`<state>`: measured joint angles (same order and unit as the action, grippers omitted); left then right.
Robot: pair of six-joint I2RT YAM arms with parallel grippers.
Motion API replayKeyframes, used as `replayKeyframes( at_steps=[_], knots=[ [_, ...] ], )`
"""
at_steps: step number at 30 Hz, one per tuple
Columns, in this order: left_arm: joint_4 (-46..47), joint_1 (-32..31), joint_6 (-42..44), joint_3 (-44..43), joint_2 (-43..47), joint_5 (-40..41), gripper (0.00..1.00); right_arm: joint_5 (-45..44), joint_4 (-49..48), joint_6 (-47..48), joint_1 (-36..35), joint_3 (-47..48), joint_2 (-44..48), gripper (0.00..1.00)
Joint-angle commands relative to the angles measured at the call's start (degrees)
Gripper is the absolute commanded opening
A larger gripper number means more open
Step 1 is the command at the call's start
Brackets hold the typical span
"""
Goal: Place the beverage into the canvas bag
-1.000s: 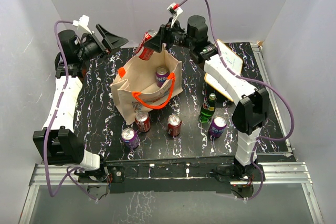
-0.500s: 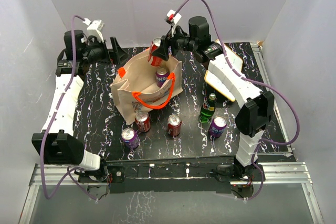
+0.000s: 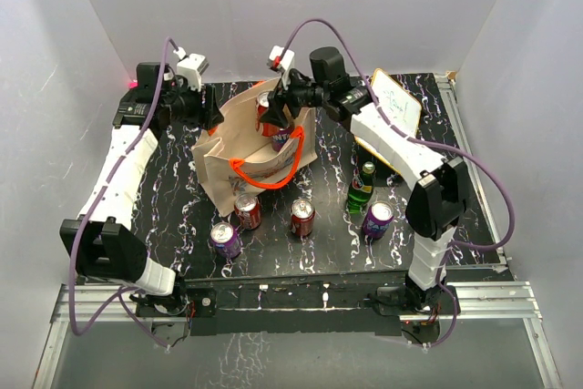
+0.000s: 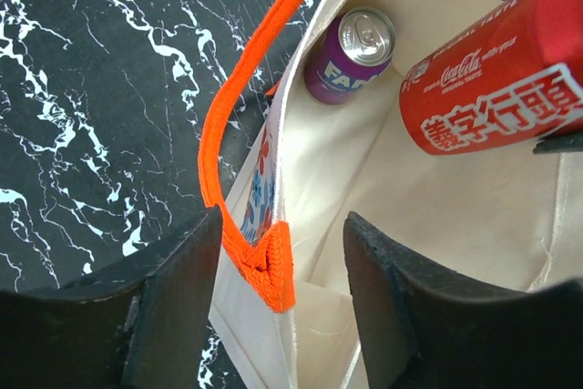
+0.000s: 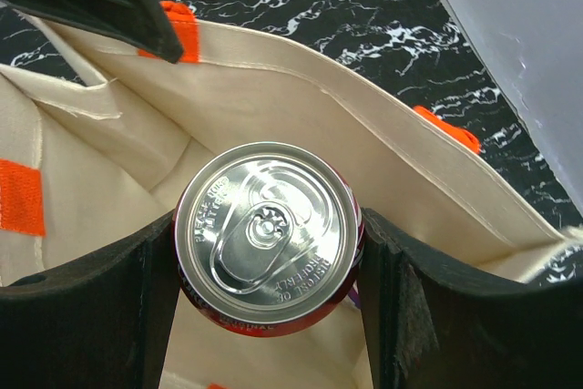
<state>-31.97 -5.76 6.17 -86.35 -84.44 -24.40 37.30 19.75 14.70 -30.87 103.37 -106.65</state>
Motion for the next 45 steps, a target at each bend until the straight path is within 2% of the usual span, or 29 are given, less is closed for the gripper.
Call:
replayKeyframes(
  at_steps=[1,10,16,21,26,31,39,45],
  knots=[
    [-0.6,-0.48,-0.32,1.45,-0.25,-1.56,0.51,0.19,-6.03,4.37,-1.91,3.76,-1.26,0.08],
    [1.32,-0.48,-5.42,2.56,-2.16,-2.96,0.26,-1.14,-9.46,6.49,-4.53,6.43,-10.26,0.08],
    [0.98,-0.49,-6.16,1.2,-3.95,-3.54,0.0,-1.22,-15.05,9.59,-4.77,4.19,-13.39,0.08],
    [0.42,-0.48,-6.92,0.37,-5.14,-3.28,0.0,-2.23,-24.31,10.56,-4.72,-1.26,-13.55,0.08],
    [0.03,-0.39,-6.82,-0.38,-5.61,-3.51,0.0,-3.7,-25.27,12.64,-4.65,-0.93,-15.36,0.08],
    [0.13,-0.32,-6.85,-0.88,-5.97,-3.67,0.0,-4.69,-21.65,14.6,-4.71,-0.02,-15.33,0.08],
    [0.94,-0.37,-5.94,-1.12,-5.93,-4.14,0.0,-11.08,-8.87,14.68,-4.79,5.81,-15.57,0.08],
    [1.42,-0.39,-5.57,-0.08,-5.53,-5.39,0.0,-16.67,-6.51,14.59,-5.76,5.23,-14.5,0.08]
  ],
)
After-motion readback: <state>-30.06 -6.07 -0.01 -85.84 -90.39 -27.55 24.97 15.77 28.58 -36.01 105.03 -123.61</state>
